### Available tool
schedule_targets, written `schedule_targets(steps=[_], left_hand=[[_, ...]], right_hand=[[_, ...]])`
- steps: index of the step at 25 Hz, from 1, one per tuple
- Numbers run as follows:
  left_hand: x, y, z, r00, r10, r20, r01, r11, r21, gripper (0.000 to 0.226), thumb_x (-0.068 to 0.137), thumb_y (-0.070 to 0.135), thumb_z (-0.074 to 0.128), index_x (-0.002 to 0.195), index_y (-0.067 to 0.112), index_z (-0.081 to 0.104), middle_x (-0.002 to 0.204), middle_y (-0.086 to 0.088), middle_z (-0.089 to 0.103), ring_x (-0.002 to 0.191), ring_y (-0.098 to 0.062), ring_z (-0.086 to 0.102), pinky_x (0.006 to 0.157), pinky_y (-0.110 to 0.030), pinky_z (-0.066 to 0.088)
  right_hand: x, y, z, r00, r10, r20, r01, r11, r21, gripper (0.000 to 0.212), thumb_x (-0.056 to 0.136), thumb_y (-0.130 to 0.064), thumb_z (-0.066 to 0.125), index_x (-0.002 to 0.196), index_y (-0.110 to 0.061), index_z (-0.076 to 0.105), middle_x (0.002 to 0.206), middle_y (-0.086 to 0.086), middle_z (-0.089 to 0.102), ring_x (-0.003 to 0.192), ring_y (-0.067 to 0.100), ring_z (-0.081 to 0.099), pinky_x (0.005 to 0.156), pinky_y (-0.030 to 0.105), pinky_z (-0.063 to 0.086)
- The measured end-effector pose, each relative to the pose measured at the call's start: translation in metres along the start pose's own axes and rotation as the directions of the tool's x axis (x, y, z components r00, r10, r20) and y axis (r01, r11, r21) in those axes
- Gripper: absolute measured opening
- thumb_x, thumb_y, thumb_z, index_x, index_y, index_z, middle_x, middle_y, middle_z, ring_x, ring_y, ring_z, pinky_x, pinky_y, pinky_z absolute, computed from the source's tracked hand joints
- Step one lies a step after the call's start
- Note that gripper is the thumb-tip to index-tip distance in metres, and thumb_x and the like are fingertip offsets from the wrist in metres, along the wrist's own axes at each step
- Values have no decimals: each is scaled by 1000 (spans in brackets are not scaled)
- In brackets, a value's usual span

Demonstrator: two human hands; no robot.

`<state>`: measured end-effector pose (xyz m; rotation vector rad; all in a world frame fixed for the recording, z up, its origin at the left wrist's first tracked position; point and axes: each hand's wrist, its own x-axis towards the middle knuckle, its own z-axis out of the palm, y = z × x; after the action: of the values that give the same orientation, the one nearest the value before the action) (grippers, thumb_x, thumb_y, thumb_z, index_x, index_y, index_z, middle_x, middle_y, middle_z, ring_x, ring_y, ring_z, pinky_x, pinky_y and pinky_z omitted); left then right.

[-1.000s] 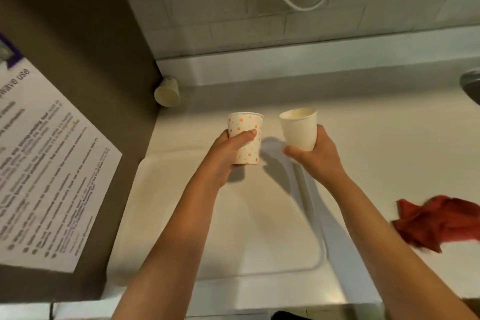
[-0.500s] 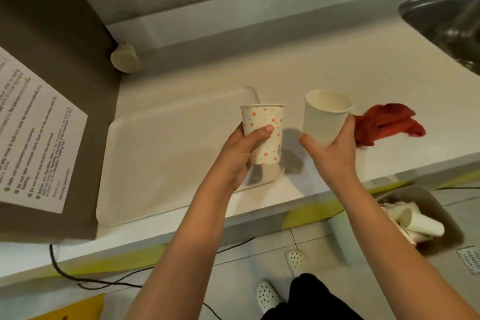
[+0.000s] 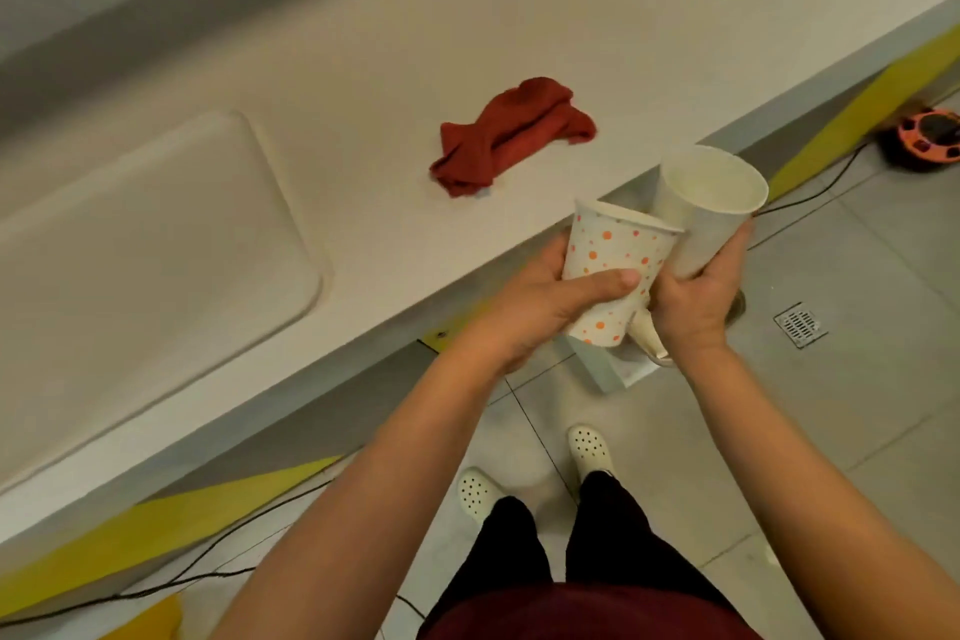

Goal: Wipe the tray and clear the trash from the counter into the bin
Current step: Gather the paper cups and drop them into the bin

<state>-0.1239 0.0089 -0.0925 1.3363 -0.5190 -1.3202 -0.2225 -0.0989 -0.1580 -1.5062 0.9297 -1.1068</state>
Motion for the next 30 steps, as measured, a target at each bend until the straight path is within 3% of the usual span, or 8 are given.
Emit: schedule_targets(steps=[2, 6, 10, 14, 19, 22, 26, 30], left_hand=[[25, -24, 32, 995, -99, 30, 99, 995, 5, 45, 71, 16, 73, 111, 21, 51, 99, 5, 64, 84, -5, 65, 74, -22, 55], [68, -87, 66, 942, -333, -45, 331, 943, -43, 31, 77, 23, 71, 102, 30, 53, 102, 3, 65, 88, -10, 64, 79, -33, 54], [94, -152, 74, 778, -604, -173, 607, 794, -41, 42, 86, 37, 62, 122, 19, 47, 104, -4, 62, 88, -17, 61, 77, -38, 53], [119, -190, 78, 618, -758, -208, 766, 640, -58, 56, 85, 42, 61, 130, 14, 44, 117, -10, 60, 100, -25, 59, 78, -39, 52], [154, -198, 82, 596, -769, -232, 766, 631, -124, 54, 87, 35, 60, 134, 12, 41, 117, -10, 56, 104, -26, 57, 89, -43, 49], [180, -194, 82, 623, -730, -280, 738, 668, -99, 56, 87, 35, 60, 135, 15, 39, 121, -9, 56, 105, -26, 57, 89, -42, 49], [212, -178, 83, 667, -683, -299, 700, 712, -63, 62, 85, 39, 61, 138, 16, 38, 134, -8, 52, 109, -25, 54, 89, -42, 46], [214, -174, 72, 583, -767, -267, 772, 626, -113, 80, 83, 56, 55, 148, 23, 20, 154, -6, 24, 139, -34, 27, 111, -53, 21]], right_hand=[[8, 32, -40, 992, 105, -69, -109, 993, -54, 77, 67, -39, 64, 125, 6, 40, 108, 0, 52, 96, -4, 52, 86, 17, 43], [9, 100, -111, 927, 373, -34, -366, 883, -294, 71, 68, -34, 71, 131, -14, 45, 115, 1, 55, 103, 16, 52, 82, 30, 46], [-3, 154, -155, 714, 700, 38, -587, 627, -512, 71, 73, -34, 71, 135, -15, 42, 121, 9, 55, 104, 28, 56, 72, 32, 44], [-3, 185, -167, 563, 825, 46, -619, 458, -638, 66, 81, -32, 68, 136, -11, 38, 124, 15, 52, 96, 28, 55, 75, 38, 50], [17, 207, -160, 574, 819, 14, -647, 464, -606, 62, 85, -31, 64, 134, -8, 36, 124, 16, 52, 99, 29, 56, 72, 33, 44], [35, 215, -150, 598, 801, 6, -637, 480, -603, 63, 84, -31, 65, 135, -10, 36, 125, 14, 52, 107, 29, 54, 73, 32, 42], [56, 220, -133, 643, 766, 13, -617, 528, -583, 64, 83, -30, 66, 135, -9, 36, 126, 12, 51, 100, 22, 49, 68, 26, 40], [53, 226, -129, 600, 799, 26, -565, 447, -694, 79, 71, -46, 67, 135, -12, 34, 129, 13, 46, 116, 33, 47, 95, 48, 45]])
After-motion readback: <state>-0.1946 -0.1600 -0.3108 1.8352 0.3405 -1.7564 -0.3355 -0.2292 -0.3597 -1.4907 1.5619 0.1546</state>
